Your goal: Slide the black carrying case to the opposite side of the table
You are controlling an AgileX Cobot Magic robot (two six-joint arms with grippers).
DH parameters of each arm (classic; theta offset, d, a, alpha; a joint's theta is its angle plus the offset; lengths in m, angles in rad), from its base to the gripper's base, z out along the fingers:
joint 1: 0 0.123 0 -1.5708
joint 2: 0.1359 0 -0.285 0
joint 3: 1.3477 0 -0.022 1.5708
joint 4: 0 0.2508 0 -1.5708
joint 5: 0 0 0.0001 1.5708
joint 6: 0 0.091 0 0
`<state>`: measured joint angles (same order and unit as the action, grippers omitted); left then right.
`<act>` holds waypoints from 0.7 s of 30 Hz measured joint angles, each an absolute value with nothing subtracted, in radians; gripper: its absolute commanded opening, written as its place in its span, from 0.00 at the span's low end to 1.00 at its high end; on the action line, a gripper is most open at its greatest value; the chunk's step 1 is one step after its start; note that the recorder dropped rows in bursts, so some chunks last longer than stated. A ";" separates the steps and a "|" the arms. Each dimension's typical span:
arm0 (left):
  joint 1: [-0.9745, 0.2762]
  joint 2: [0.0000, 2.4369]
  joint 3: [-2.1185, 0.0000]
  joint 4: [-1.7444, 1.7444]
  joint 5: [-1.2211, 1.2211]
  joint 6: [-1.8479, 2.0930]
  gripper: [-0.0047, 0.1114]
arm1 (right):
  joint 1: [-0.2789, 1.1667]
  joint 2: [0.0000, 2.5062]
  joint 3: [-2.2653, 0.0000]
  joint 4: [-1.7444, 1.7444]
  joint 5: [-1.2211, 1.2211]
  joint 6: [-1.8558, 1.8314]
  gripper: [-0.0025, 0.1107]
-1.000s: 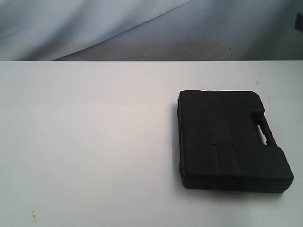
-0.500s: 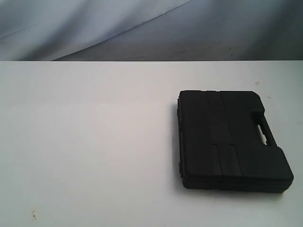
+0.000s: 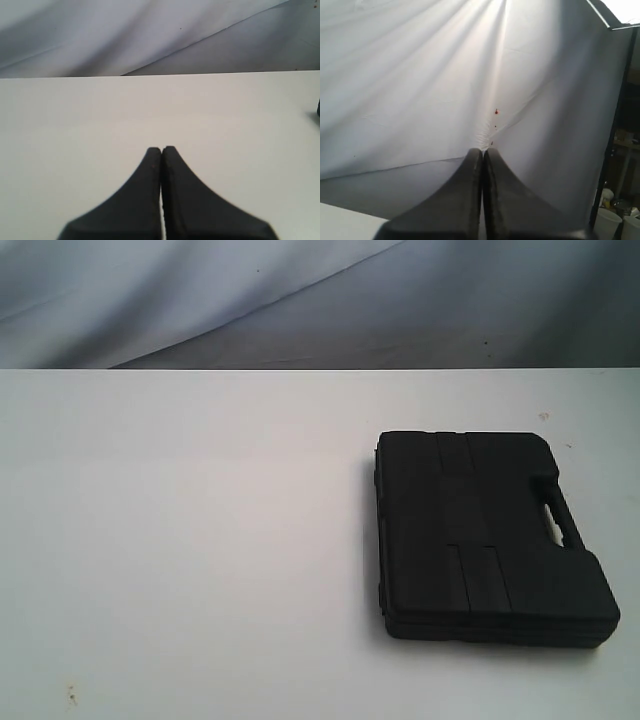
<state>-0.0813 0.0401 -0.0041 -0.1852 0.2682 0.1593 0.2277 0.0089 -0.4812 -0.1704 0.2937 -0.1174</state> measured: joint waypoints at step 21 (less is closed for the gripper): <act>-0.081 0.040 -0.004 -0.185 0.268 0.159 0.04 | 0.228 0.004 -0.193 -0.013 0.326 -0.125 0.02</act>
<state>-0.0813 0.0401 -0.0041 -0.1852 0.2682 0.1593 0.2277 0.0042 -0.1933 -0.0125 0.3259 -0.1247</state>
